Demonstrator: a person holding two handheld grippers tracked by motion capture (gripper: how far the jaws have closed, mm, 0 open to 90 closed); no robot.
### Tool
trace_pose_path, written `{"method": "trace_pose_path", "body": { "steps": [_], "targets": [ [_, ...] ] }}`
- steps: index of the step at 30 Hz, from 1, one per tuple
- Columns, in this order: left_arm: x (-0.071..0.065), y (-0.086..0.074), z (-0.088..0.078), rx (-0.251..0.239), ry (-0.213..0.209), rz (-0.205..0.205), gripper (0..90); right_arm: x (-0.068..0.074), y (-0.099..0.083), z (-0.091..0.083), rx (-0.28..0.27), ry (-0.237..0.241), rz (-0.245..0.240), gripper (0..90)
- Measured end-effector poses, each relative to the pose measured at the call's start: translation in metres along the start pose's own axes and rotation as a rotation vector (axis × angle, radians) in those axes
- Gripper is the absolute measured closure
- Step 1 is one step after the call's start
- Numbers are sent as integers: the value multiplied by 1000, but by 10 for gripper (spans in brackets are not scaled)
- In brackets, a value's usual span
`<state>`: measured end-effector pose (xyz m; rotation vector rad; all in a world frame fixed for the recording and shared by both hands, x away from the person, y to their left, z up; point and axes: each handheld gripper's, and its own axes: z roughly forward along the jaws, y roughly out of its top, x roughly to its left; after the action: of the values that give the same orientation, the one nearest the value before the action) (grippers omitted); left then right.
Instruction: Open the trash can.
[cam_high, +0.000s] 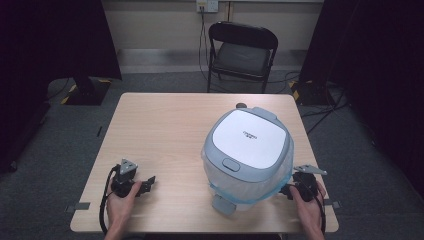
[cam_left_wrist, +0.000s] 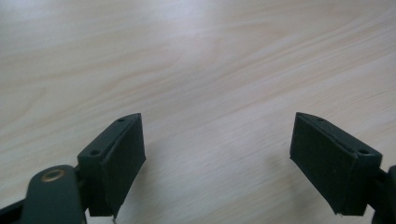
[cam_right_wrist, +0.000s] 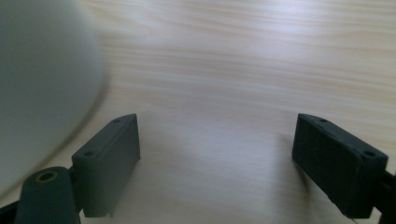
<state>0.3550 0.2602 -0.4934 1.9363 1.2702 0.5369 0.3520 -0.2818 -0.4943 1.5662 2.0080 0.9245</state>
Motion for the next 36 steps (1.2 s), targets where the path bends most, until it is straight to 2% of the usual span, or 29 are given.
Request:
{"method": "trace_pose_path", "body": {
  "steps": [1, 2, 3, 4, 5, 6, 7, 8, 9, 10, 11, 12, 13, 16, 18, 20, 22, 24, 26, 28, 31, 36],
  "targets": [
    [-5, 5, 1, -26, -48, -21, 175, 5, 0, -8, -7, 28, 16, 142],
    [-5, 5, 1, -26, -48, -21, 176, 7, 0, -11, -21, 26, 13, 143],
    [-15, 14, 5, -42, -59, -10, 177, 11, 1, -16, -30, 17, 2, 147],
    [-15, 14, 5, -42, -59, -10, 178, 11, 1, -16, -30, 17, 2, 147],
    [-27, 24, 13, -66, -76, -9, 178, 16, 3, -24, -50, 22, -1, 158],
    [-35, 31, 18, -87, -117, -14, 178, 17, 3, -27, -55, 24, -1, 162],
    [-35, 31, 18, -87, -117, -14, 178, 17, 3, -27, -55, 24, -1, 162],
    [-48, 44, 27, -102, -181, 1, 178, 23, 3, -36, -73, 34, -8, 164],
    [-54, 51, 32, -108, -206, 22, 177, 25, 3, -38, -80, 37, -6, 165],
    [-54, 51, 32, -108, -206, 22, 176, 25, 3, -38, -80, 37, -6, 165],
    [-64, 62, 41, -96, -243, 47, 177, 29, 3, -41, -92, 30, -17, 171],
    [-64, 62, 41, -96, -243, 47, 178, 29, 3, -41, -92, 30, -17, 171],
    [-72, 74, 50, -80, -269, 66, 177, 30, 3, -41, -102, 20, -10, 173],
    [-82, 85, 60, -88, -278, 75, 186, 33, 4, -39, -108, 33, -2, 174],
    [-86, 89, 67, -71, -294, 82, 186, 36, 6, -38, -110, 48, -15, 189],
    [-89, 93, 70, -76, -317, 78, 183, 39, 6, -38, -118, 29, -24, 197],
    [-92, 94, 72, -83, -316, 87, 184, 38, 6, -39, -123, 30, -21, 202],
    [-99, 93, 77, -73, -334, 121, 191, 38, 3, -38, -136, 44, 4, 220],
    [-100, 92, 80, -69, -352, 111, 187, 40, 3, -38, -144, 37, -4, 228],
    [-102, 91, 80, -80, -325, 121, 180, 42, 5, -35, -153, 35, -19, 256],
    [-101, 91, 79, -82, -314, 136, 222, 46, 11, -30, -158, 31, -37, 279],
    [-93, 92, 73, -101, -305, 135, 218, 54, 20, -19, -169, 37, -53, 324]
  ]
}}
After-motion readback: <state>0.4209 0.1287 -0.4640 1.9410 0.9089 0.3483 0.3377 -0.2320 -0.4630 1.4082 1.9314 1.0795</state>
